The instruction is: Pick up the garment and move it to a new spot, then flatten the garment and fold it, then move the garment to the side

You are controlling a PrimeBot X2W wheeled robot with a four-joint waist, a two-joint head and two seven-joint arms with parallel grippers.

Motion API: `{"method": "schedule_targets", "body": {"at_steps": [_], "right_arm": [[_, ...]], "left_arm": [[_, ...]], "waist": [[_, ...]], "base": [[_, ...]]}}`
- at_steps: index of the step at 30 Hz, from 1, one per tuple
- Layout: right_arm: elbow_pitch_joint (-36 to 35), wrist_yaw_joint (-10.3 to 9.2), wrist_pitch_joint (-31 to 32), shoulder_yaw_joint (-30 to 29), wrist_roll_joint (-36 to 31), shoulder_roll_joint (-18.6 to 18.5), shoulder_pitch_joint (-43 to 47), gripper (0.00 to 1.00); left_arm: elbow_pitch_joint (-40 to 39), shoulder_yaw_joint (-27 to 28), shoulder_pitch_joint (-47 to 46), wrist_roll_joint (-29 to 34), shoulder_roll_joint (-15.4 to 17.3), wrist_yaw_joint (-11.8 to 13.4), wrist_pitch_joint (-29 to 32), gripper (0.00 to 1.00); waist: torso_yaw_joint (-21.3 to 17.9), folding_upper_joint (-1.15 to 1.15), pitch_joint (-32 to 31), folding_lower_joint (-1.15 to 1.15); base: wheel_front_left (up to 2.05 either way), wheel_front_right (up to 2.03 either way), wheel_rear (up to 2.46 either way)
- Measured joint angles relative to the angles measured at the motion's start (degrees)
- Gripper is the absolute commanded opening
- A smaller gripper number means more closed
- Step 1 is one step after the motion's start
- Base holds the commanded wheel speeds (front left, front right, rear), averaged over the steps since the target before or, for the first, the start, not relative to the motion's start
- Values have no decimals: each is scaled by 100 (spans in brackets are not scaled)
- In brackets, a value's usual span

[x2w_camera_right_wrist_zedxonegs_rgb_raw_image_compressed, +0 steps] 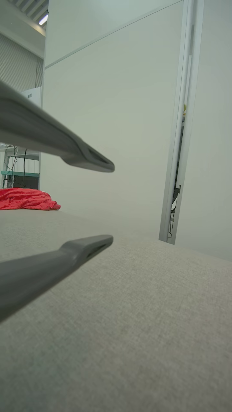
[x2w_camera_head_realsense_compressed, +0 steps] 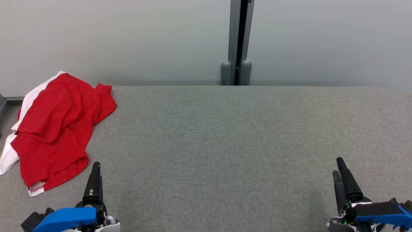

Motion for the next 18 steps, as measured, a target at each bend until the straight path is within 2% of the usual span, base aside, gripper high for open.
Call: {"method": "schedule_targets", "body": {"at_steps": [18], "right_arm": [[-567, 0, -405, 185, -2305, -5, 112, 100]], "left_arm": [[-610, -254, 62, 2148, 5, 328, -401, 100]], "waist": [[0, 0, 20, 0]], "base": [[0, 0, 0]]}}
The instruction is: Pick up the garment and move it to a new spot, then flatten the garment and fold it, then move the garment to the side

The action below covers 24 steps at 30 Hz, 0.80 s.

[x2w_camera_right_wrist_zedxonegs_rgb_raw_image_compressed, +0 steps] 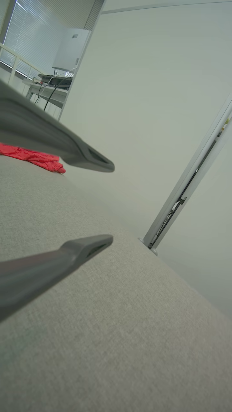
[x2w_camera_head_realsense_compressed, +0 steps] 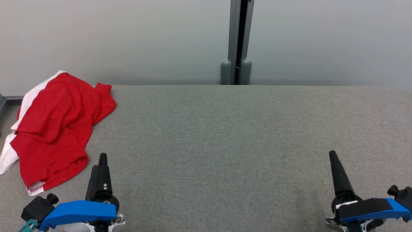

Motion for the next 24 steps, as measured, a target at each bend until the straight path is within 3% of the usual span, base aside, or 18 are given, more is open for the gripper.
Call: {"method": "schedule_targets", "body": {"at_steps": [6, 24], "right_arm": [[-68, 0, -105, 60, -586, -2, 32, 100], [126, 0, -420, 348, -2290, -12, 95, 100]], "left_arm": [[-22, -179, 85, 1034, 1, 22, -108, 100], [191, -472, 221, 2615, 9, 77, -423, 100]], "waist": [[-4, 0, 0, 0], [-11, 0, -20, 0]], "base": [[0, 0, 0], [0, 0, 0]]}}
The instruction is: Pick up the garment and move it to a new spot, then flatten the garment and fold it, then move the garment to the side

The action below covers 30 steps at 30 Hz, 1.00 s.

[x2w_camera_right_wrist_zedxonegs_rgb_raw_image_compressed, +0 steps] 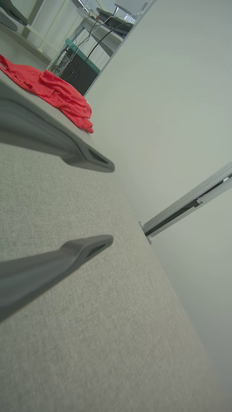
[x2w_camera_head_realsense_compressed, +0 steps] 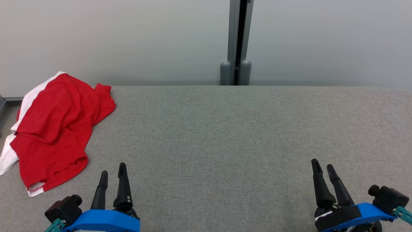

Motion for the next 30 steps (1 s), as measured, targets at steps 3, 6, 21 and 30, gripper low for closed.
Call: {"method": "schedule_targets", "body": {"at_steps": [3, 6, 21, 30], "right_arm": [[7, 0, -40, 30, -254, -1, 2, 100], [5, 0, -92, 57, -523, -2, 3, 100], [253, 1, -312, 135, -1584, -10, 8, 100], [461, 1, -428, 77, -2039, -14, 9, 100]], "left_arm": [[31, -19, 1, 149, 1, 7, -43, 100], [69, -43, 7, 323, 2, 5, -94, 100], [253, -144, 41, 1112, 10, 24, -312, 100], [460, -169, 72, 1454, 15, 44, -435, 100]], "waist": [[-1, 0, 2, 0], [-4, 0, 6, 0], [-1, 0, 4, 0], [0, 0, -8, 0]], "base": [[0, 0, 0], [0, 0, 0], [0, 0, 0], [0, 0, 0]]}}
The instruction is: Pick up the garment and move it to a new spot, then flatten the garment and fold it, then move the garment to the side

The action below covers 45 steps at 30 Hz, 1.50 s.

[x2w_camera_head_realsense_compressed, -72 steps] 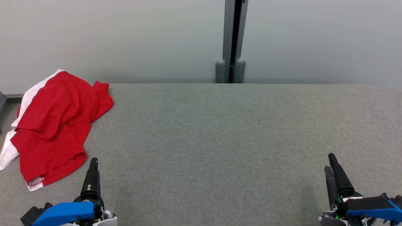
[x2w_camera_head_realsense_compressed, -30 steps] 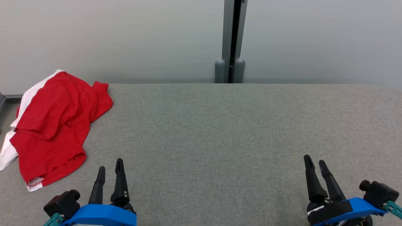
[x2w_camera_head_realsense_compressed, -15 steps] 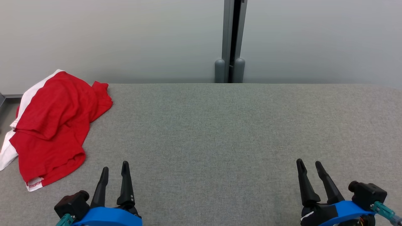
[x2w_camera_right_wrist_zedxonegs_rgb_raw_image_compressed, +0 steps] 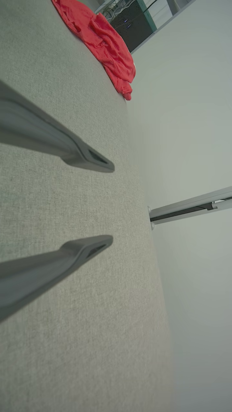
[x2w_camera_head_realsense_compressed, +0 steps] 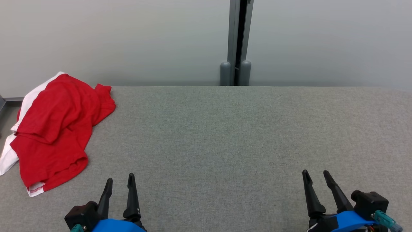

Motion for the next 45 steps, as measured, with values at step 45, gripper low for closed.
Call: {"method": "schedule_targets", "body": {"at_steps": [45], "right_arm": [[100, 8, -387, -49, -1326, -19, 8, 100]], "left_arm": [[382, -62, 14, 1263, 12, 37, -377, 100]], "waist": [[18, 0, -3, 0]], "base": [[0, 0, 0]]}}
